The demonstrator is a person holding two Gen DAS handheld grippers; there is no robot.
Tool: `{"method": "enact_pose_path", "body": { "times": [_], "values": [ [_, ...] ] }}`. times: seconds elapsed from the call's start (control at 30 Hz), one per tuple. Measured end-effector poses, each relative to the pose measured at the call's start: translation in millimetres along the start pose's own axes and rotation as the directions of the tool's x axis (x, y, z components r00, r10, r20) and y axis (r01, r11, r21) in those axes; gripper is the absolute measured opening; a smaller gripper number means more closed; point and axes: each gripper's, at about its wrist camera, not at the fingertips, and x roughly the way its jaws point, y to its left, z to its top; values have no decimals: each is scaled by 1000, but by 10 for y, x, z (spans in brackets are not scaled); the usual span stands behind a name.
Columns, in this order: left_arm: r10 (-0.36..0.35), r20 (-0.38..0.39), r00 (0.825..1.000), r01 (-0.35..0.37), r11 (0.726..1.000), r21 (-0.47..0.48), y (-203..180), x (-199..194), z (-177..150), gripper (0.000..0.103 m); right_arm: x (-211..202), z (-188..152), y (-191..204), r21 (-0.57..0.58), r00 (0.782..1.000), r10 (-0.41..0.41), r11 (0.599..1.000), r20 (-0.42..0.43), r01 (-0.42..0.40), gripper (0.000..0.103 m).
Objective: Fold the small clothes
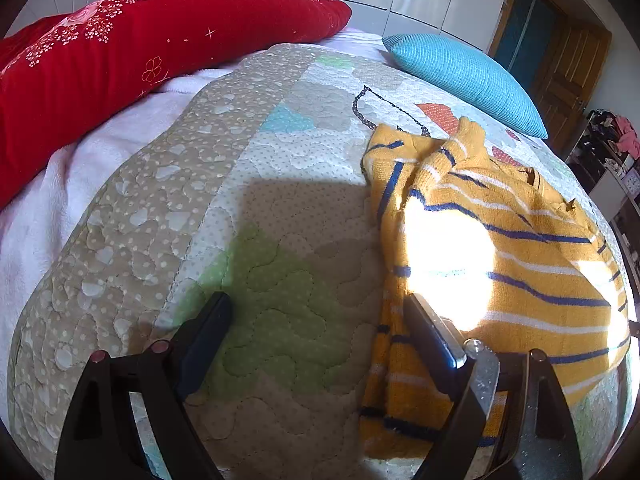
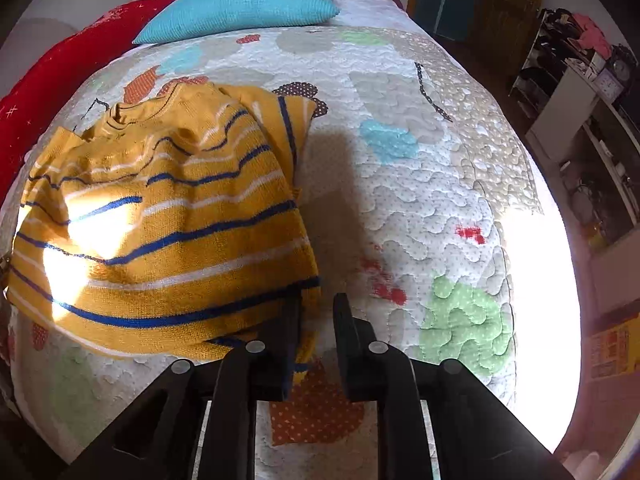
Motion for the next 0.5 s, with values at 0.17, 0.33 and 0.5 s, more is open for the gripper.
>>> {"method": "enact_pose_path", "body": {
  "times": [0.17, 0.33, 0.5],
  "values": [
    [0, 1, 1000, 0, 1000, 1, 2, -1, -4, 87, -480, 9, 106, 32, 984, -40, 999, 175, 35, 35],
    [4, 4, 1000, -4, 1000, -1, 5, -17, -6, 87, -666, 105, 629, -28, 962, 126, 992, 243, -123, 36],
    [-2, -29, 1000, 2, 1000, -18, 95, -90, 29, 87, -451, 200, 1427, -145, 951, 235, 967, 201, -208, 36]
  ]
}}
